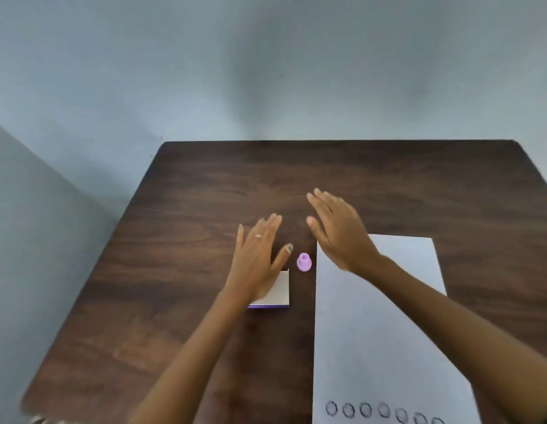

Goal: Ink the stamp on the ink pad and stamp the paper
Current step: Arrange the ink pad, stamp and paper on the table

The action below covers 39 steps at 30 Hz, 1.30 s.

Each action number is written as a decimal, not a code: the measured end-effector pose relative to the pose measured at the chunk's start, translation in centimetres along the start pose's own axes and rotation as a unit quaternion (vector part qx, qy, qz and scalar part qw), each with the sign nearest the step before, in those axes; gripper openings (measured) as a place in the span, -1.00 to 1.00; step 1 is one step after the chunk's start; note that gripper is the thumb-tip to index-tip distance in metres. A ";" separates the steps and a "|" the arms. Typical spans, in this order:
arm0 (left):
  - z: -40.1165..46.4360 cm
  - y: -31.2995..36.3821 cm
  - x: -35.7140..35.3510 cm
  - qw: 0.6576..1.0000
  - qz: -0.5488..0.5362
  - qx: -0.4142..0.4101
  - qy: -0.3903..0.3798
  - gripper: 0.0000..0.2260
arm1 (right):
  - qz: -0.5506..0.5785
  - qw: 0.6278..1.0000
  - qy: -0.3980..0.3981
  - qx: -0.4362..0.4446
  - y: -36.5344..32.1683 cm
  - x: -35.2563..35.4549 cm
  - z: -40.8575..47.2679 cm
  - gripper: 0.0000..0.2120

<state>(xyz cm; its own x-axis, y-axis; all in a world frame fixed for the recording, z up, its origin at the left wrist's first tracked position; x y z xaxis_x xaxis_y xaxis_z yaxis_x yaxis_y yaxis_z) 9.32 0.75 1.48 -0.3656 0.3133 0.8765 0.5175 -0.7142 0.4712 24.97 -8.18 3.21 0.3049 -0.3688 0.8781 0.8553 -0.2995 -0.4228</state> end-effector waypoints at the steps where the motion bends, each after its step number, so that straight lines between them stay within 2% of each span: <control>1: -1.2 0.6 0.6 1.000 0.000 0.009 -0.002 -0.47 | 0.004 1.000 -0.017 -0.015 -0.5 0.6 -0.8 -0.56; 5: -5.2 1.9 2.0 0.999 0.036 0.016 -0.022 -0.45 | 0.016 0.995 -0.081 -0.060 -2.1 2.0 -3.6 -0.55; 9: -7.2 2.2 2.1 0.996 0.069 0.027 -0.048 -0.44 | 0.036 0.990 -0.102 -0.092 -3.3 2.5 -4.5 -0.51; 14: -7.7 1.3 1.2 0.990 0.105 0.042 -0.087 -0.48 | 0.035 0.988 -0.117 -0.092 -3.5 1.8 -4.3 -0.51; 19: -8.0 0.6 -0.1 0.985 0.111 0.032 -0.130 -0.53 | 0.028 0.982 -0.169 -0.083 -3.3 0.4 -4.2 -0.58; 26: -6.7 -0.4 -0.9 0.987 0.098 0.022 -0.127 -0.54 | 0.073 0.982 -0.157 -0.069 -2.6 -0.5 -3.2 -0.79; 39: -6.0 -1.0 -1.6 0.984 0.115 -0.002 -0.135 -0.53 | 0.090 0.987 -0.131 -0.022 -2.8 -1.3 -3.9 -0.79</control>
<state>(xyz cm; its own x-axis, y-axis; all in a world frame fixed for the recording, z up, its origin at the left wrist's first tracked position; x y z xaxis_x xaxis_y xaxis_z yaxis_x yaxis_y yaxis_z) 4.75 -2.78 -0.99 -0.0211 0.2974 0.9545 0.5585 -0.7884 0.2580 20.50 -10.31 2.40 0.5530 -0.1810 0.8133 0.7601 -0.2901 -0.5814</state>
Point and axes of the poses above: each hand's wrist, its own z-axis towards the middle knuckle, its own x-axis out of the back of the hand, y = z × x, the point moved 1 cm from there along z, towards the middle knuckle, and after that the axes turned 3 degrees about y, right-handed, at the moved point
